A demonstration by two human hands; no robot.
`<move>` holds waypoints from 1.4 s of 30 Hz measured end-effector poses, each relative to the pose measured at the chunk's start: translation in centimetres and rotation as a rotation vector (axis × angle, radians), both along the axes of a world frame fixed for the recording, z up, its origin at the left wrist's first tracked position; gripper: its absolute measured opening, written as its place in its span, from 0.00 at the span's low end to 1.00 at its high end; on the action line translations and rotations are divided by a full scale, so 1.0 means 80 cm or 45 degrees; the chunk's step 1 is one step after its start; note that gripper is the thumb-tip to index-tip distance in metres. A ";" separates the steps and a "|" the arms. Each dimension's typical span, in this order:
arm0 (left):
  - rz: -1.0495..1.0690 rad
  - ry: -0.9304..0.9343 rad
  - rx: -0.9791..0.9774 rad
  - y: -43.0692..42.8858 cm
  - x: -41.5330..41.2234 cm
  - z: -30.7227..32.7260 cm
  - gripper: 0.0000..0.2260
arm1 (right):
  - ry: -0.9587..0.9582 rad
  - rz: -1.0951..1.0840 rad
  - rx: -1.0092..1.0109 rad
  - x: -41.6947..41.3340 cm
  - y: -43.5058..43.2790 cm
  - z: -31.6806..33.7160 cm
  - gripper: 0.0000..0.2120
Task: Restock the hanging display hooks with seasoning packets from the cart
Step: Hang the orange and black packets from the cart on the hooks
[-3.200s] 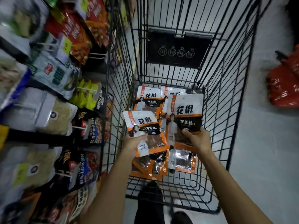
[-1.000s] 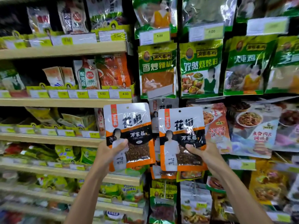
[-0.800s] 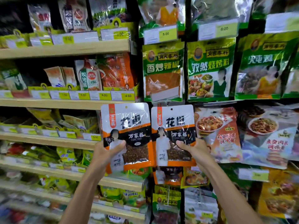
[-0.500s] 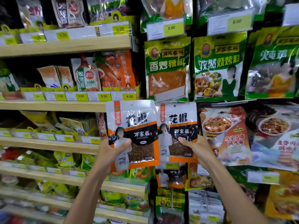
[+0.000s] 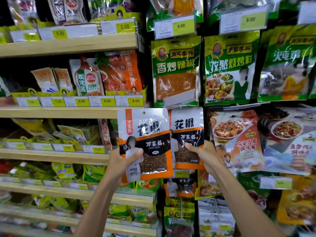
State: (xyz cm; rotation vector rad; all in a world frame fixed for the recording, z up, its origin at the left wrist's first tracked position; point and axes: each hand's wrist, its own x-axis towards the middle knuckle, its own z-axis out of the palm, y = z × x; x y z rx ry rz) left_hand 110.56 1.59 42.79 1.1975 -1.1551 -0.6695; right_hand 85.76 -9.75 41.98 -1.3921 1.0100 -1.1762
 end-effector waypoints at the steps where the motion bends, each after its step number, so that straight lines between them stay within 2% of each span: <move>1: 0.001 0.001 -0.006 0.000 0.001 0.000 0.08 | -0.011 0.004 0.021 0.001 -0.003 0.001 0.29; 5: -0.033 -0.001 -0.013 -0.002 -0.001 -0.001 0.08 | -0.043 -0.016 0.082 0.012 -0.022 0.004 0.26; 9: -0.035 0.016 0.005 -0.007 -0.004 -0.004 0.11 | -0.008 -0.063 0.127 0.026 -0.051 0.014 0.15; 15: -0.035 -0.005 0.015 -0.005 -0.011 -0.007 0.09 | 0.071 -0.185 0.175 0.034 -0.073 0.023 0.33; 18: -0.043 -0.017 0.015 -0.004 -0.013 -0.008 0.08 | 0.147 -0.187 0.161 0.030 -0.058 0.009 0.29; 21: -0.097 0.007 0.020 -0.005 -0.018 -0.009 0.08 | 0.388 -0.440 -0.052 0.024 -0.018 -0.017 0.23; 22: -0.111 0.011 0.023 -0.006 -0.021 -0.009 0.10 | 0.380 -0.497 -0.156 0.022 0.000 -0.024 0.21; 24: -0.142 0.008 0.039 -0.010 -0.030 -0.008 0.12 | 0.205 -0.453 -0.237 0.022 0.031 -0.033 0.17; 27: -0.184 -0.011 0.064 -0.019 -0.049 -0.007 0.13 | -0.221 -0.155 -0.050 0.025 0.065 -0.018 0.16; 28: -0.197 -0.012 0.063 -0.022 -0.056 -0.007 0.13 | -0.288 -0.066 -0.011 0.026 0.071 -0.011 0.14; 30: -0.204 -0.001 0.066 -0.028 -0.070 -0.007 0.14 | -0.260 -0.022 -0.078 0.023 0.073 -0.002 0.05; 32: -0.220 -0.010 0.065 -0.031 -0.081 -0.003 0.12 | -0.215 -0.076 -0.106 0.018 0.073 0.004 0.12; 34: -0.225 -0.139 0.043 -0.031 -0.088 0.003 0.12 | -0.204 -0.140 -0.107 0.012 0.072 0.008 0.16; 37: 0.056 -0.496 -0.139 -0.030 -0.085 0.021 0.10 | -0.219 -0.167 -0.091 0.004 0.063 0.007 0.11; 40: 0.637 -0.787 -0.545 -0.033 -0.065 0.051 0.08 | -0.135 -0.195 -0.141 0.000 0.053 0.003 0.11; 42: 0.923 -1.038 -0.765 -0.047 -0.045 0.067 0.09 | -0.127 -0.193 -0.164 -0.001 0.046 0.002 0.10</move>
